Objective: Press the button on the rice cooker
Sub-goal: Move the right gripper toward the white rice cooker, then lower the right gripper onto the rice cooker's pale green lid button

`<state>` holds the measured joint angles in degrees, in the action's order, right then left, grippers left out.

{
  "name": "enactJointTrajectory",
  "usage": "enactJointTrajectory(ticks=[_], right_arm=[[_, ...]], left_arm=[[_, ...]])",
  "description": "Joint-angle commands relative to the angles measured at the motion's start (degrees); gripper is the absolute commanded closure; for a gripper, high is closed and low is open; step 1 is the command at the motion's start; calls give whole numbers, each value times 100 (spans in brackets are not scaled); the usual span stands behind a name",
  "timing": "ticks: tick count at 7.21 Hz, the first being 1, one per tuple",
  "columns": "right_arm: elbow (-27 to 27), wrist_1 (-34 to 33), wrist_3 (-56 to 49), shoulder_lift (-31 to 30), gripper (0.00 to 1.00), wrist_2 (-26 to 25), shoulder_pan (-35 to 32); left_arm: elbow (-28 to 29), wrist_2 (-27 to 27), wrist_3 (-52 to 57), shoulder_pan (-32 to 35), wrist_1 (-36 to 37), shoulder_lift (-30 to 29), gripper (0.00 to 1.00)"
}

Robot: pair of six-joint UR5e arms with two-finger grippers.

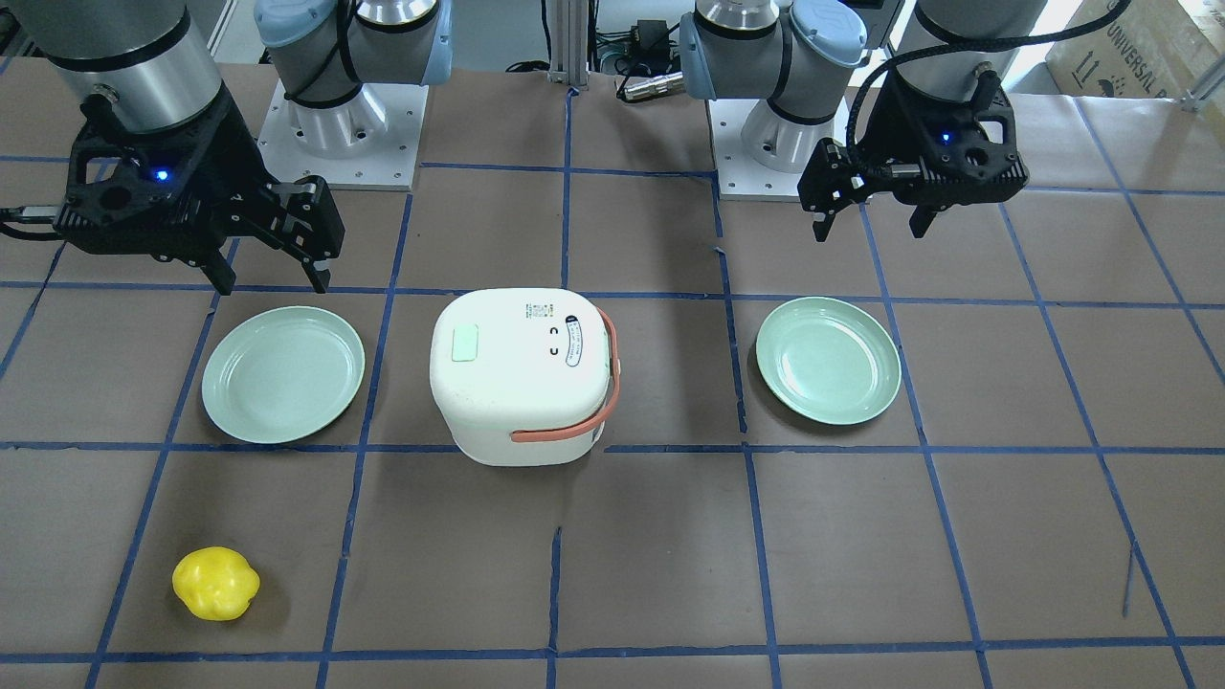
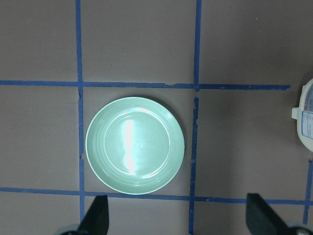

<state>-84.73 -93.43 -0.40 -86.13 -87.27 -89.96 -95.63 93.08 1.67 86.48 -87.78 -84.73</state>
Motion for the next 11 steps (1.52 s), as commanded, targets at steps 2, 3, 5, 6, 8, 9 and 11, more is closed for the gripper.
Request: enactJointTrajectory(ticks=[2, 3, 5, 6, 8, 9, 11], right_arm=[[-139, 333, 5, -17, 95, 576, -4], [-288, 334, -12, -9, 95, 910, -4], [-570, 203, -65, -9, 95, 1404, -13], [-658, 29, -65, 9, 95, 1554, -13], [-1035, -515, -83, 35, 95, 1958, -30], [-1289, -805, -153, 35, 95, 2072, -30], [-1642, -1220, -162, 27, 95, 2415, -30]], left_arm=[[0, 0, 0, 0, -3, 0, 0], [-9, 0, 0, 0, 6, 0, 0], [0, 0, 0, 0, 6, 0, 0], [0, 0, 0, 0, -3, 0, 0], [0, 0, 0, 0, -3, 0, 0], [0, 0, 0, 0, 6, 0, 0], [0, 0, 0, 0, 6, 0, 0]])
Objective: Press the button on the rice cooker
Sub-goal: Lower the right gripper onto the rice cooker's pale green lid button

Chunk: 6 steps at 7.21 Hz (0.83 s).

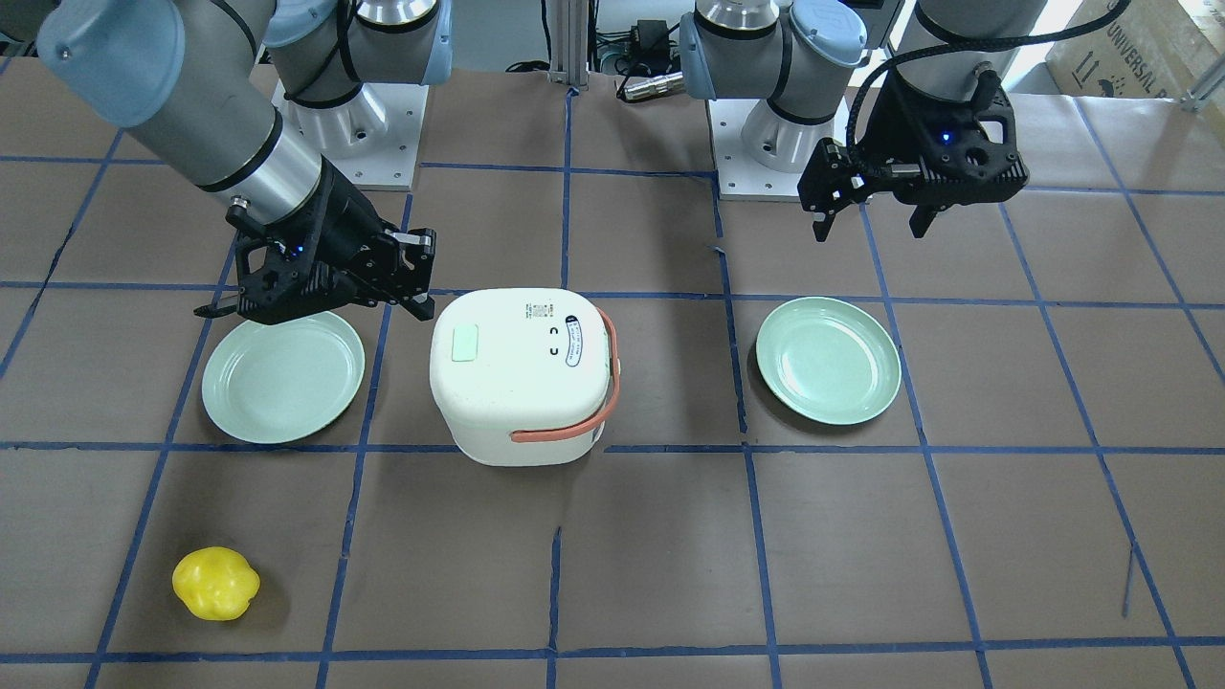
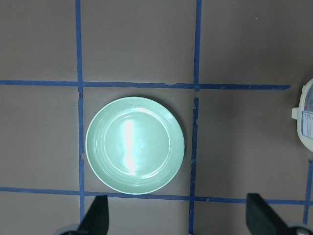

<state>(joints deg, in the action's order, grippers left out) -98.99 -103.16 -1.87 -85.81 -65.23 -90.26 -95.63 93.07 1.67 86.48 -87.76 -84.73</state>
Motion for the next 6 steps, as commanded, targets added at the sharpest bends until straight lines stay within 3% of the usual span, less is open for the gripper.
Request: enactJointTrajectory(ticks=[1, 6], right_arm=[[-347, -327, -15, -23, 95, 221, -9], [-612, -468, -24, -41, 95, 423, -18]], left_arm=[[0, 0, 0, 0, -4, 0, 0], [0, 0, 9, 0, 5, 0, 0]])
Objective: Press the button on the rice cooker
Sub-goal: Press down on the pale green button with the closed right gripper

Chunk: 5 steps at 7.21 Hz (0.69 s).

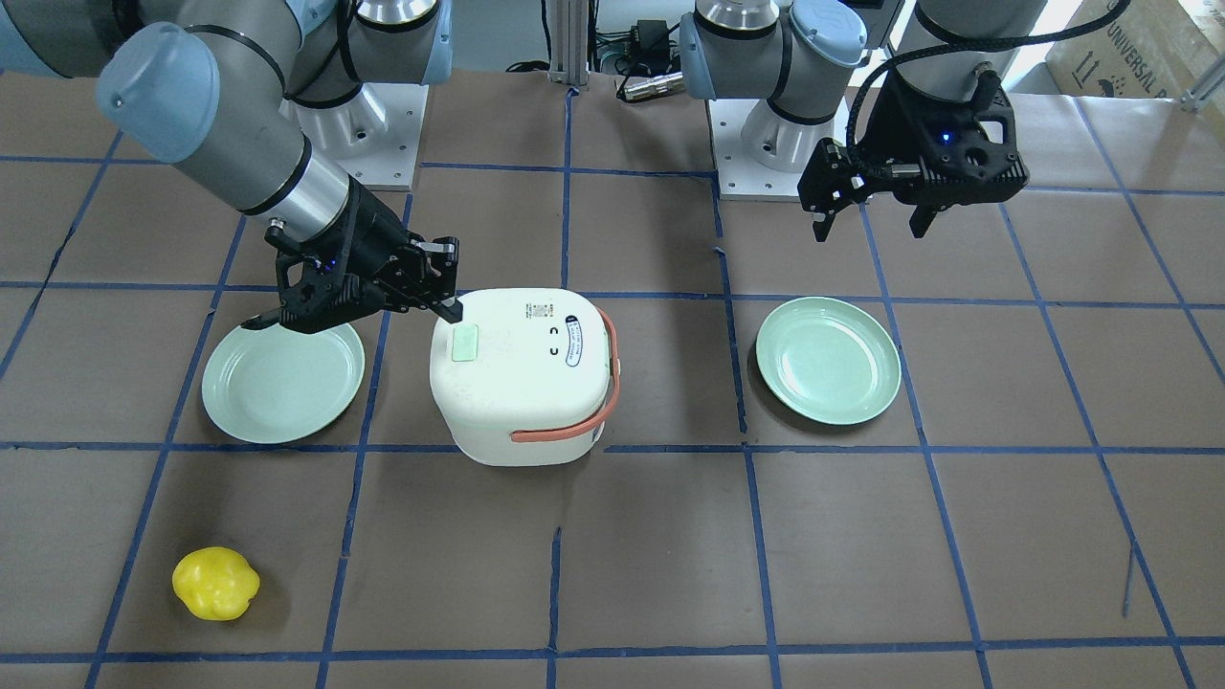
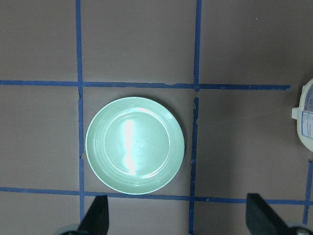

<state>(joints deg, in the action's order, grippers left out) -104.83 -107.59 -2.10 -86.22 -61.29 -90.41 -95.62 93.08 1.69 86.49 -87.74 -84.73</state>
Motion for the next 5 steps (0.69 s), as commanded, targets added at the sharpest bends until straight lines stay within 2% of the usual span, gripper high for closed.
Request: enactJointTrajectory(ticks=[1, 5], right_arm=[[-37, -68, -1, 8, 94, 29, -3], [-81, -375, -1, 122, 94, 29, -12]], left_arm=[[-9, 0, -2, 0, -7, 0, 0], [0, 0, -2, 0, 2, 0, 0]])
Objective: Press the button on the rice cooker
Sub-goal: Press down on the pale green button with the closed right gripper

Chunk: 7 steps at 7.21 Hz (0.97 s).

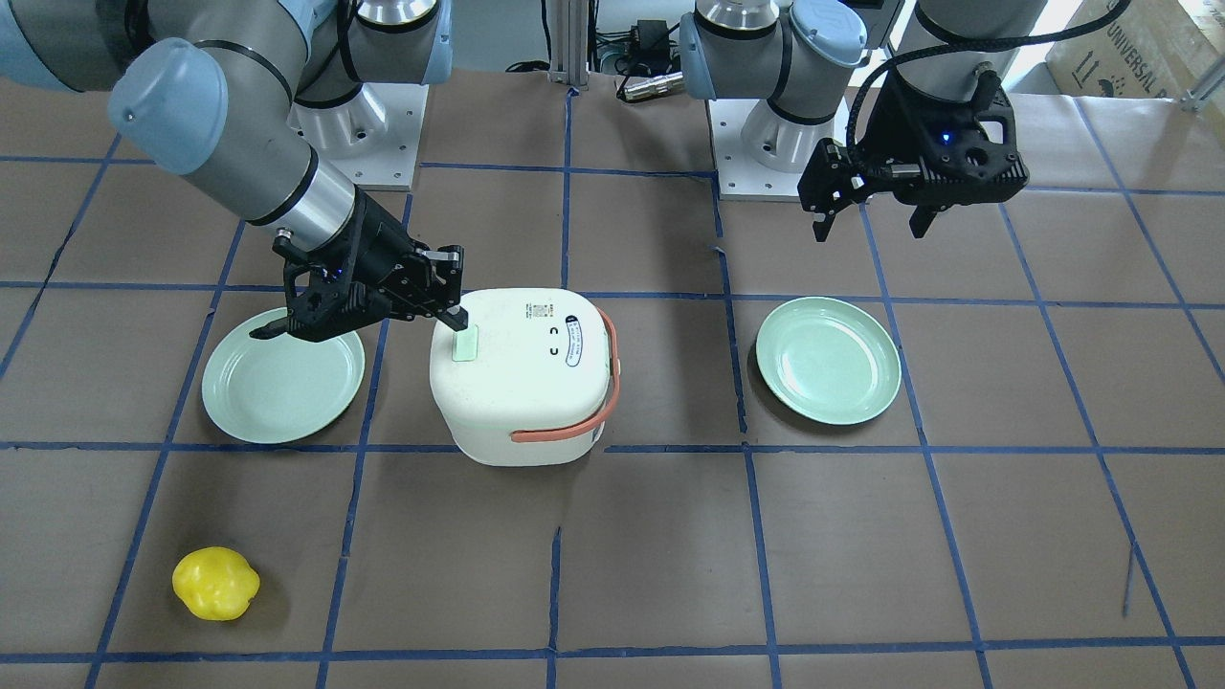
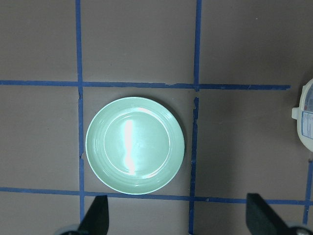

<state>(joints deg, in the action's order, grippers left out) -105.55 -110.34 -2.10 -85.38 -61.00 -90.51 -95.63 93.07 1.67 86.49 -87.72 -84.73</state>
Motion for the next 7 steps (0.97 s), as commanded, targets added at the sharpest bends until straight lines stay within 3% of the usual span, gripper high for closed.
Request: enactJointTrajectory(ticks=[1, 7], right_arm=[[-18, -172, -1, 100, 94, 0, -2], [-44, -357, -106, 223, 94, 149, -10]], left_arm=[[1, 0, 0, 0, -9, 0, 0], [1, 0, 0, 0, 0, 0, 0]])
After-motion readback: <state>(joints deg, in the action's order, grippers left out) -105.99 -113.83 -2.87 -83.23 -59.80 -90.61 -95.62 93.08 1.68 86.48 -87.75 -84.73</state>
